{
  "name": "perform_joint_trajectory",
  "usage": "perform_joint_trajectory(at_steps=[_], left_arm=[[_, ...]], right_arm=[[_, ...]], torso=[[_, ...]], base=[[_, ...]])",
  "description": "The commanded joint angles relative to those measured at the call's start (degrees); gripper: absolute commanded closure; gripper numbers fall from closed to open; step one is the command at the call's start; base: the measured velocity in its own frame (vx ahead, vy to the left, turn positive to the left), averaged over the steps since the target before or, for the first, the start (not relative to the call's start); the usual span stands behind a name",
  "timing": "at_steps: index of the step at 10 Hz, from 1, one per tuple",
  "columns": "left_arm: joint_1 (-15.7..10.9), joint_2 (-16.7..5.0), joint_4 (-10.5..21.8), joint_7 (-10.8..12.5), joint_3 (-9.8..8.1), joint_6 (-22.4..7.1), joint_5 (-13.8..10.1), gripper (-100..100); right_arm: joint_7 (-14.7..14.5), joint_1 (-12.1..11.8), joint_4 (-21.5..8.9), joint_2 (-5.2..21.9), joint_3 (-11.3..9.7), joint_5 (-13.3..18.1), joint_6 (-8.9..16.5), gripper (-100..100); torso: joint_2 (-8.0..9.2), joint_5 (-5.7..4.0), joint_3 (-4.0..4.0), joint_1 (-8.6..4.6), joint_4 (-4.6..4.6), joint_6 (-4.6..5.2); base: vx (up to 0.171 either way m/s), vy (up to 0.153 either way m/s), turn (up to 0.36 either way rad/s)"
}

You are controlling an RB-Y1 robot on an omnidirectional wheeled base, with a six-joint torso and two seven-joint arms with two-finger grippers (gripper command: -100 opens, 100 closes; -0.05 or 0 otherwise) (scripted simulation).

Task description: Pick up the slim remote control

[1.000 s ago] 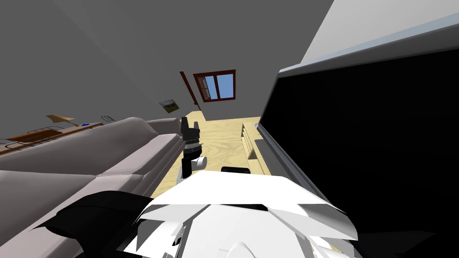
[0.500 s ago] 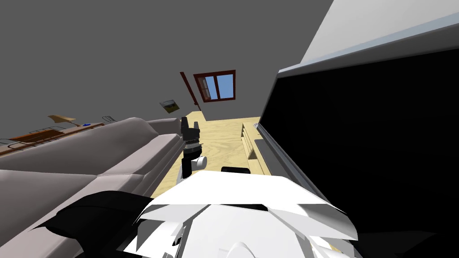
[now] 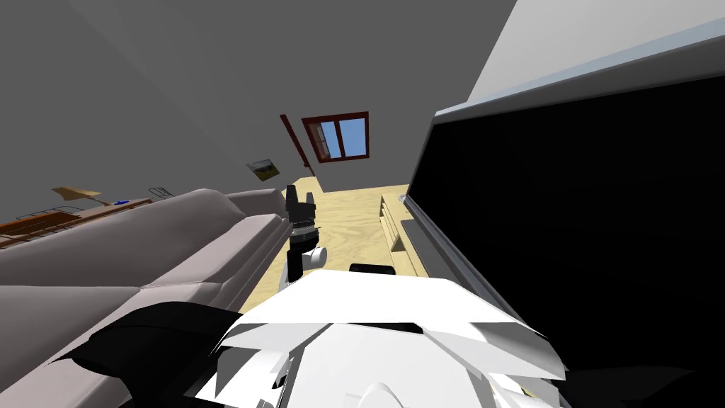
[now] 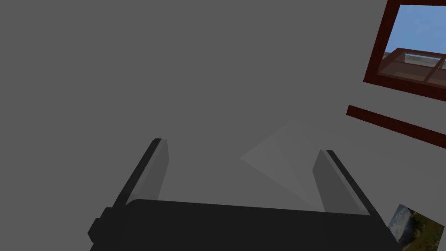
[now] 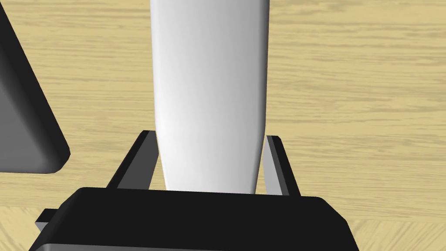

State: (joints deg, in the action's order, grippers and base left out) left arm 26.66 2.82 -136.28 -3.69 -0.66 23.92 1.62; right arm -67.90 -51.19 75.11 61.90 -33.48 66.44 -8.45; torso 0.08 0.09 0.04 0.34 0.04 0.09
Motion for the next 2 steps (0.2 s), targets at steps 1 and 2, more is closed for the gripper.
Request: perform_joint_trajectory(at_steps=[1, 2], left_arm=[[0.0, 0.0, 0.0, 0.0, 0.00, 0.0, 0.0, 0], [0.0, 0.0, 0.0, 0.0, 0.00, 0.0, 0.0, 0]], right_arm=[[0.0, 0.0, 0.0, 0.0, 0.0, 0.0, 0.0, 100], [0.2, 0.0, 0.2, 0.2, -0.1, 0.0, 0.1, 0]], torso=[[0.00, 0.00, 0.00, 0.00, 0.00, 0.00], [0.02, -0.02, 0.01, -0.05, 0.00, -0.01]], base=[[0.009, 0.014, -0.011], [0.000, 0.000, 0.000]])
